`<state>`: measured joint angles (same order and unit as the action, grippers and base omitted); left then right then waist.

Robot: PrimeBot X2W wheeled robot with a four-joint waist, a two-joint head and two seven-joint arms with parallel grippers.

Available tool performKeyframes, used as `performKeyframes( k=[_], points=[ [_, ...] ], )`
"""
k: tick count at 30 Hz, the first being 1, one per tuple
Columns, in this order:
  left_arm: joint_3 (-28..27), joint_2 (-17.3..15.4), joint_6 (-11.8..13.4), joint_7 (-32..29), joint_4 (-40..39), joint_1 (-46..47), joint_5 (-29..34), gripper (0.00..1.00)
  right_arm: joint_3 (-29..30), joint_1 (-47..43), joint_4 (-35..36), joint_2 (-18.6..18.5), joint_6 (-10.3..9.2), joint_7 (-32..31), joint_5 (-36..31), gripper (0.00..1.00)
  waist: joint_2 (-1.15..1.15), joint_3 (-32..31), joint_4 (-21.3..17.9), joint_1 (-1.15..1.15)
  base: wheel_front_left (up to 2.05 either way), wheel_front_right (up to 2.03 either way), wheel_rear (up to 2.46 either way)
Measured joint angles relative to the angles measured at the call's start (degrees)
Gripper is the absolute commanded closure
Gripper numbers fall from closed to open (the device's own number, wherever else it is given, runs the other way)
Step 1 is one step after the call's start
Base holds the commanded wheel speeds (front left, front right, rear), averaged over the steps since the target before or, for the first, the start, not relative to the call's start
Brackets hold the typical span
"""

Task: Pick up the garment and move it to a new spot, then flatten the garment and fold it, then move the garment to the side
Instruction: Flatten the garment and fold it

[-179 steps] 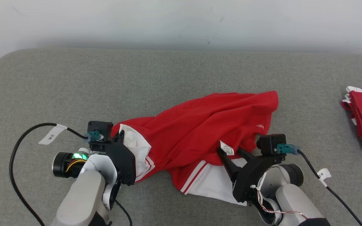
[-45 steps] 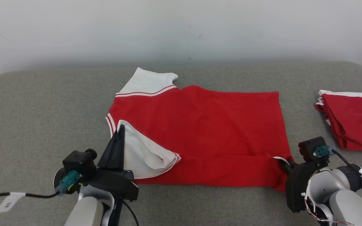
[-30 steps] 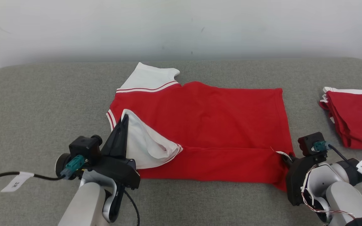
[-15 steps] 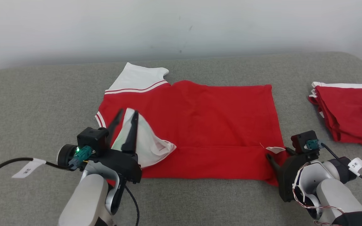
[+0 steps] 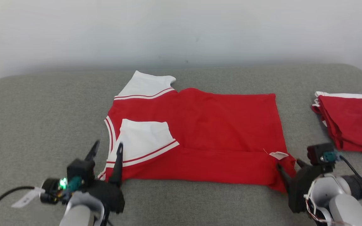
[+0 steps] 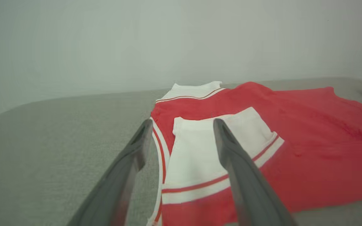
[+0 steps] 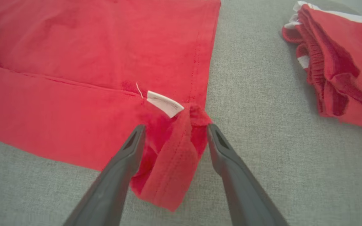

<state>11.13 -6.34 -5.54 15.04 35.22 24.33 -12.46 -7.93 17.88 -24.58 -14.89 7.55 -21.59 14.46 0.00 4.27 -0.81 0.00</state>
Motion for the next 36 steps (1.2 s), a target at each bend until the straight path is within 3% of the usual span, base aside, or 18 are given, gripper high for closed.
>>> performKeyframes(
  k=[9, 21, 36],
  points=[
    [0.9, -0.4, 1.5, 0.0, 6.0, -4.5, 1.5, 0.0, 5.4, -8.5, 6.6, 3.4, 0.0, -5.6, -1.6, 0.0, 0.0, -0.6, 1.1, -0.01, 0.0, 0.0, 0.0],
    [0.8, 0.0, 5.5, -1.1, 15.5, 0.8, 1.7, 0.0, 9.2, -7.9, 8.4, 8.1, 0.0, -8.2, -6.3, 0.0, 0.0, 2.4, 0.3, 0.0, 0.0, 0.0, 0.0],
    [1.2, 1.2, 5.6, -0.4, 20.4, 3.8, 0.0, 0.0, 13.1, -7.3, 8.2, 10.2, 0.0, -9.0, -10.7, 0.0, 0.0, 3.5, 0.3, 0.0, 0.0, 0.0, 0.0]
  ],
)
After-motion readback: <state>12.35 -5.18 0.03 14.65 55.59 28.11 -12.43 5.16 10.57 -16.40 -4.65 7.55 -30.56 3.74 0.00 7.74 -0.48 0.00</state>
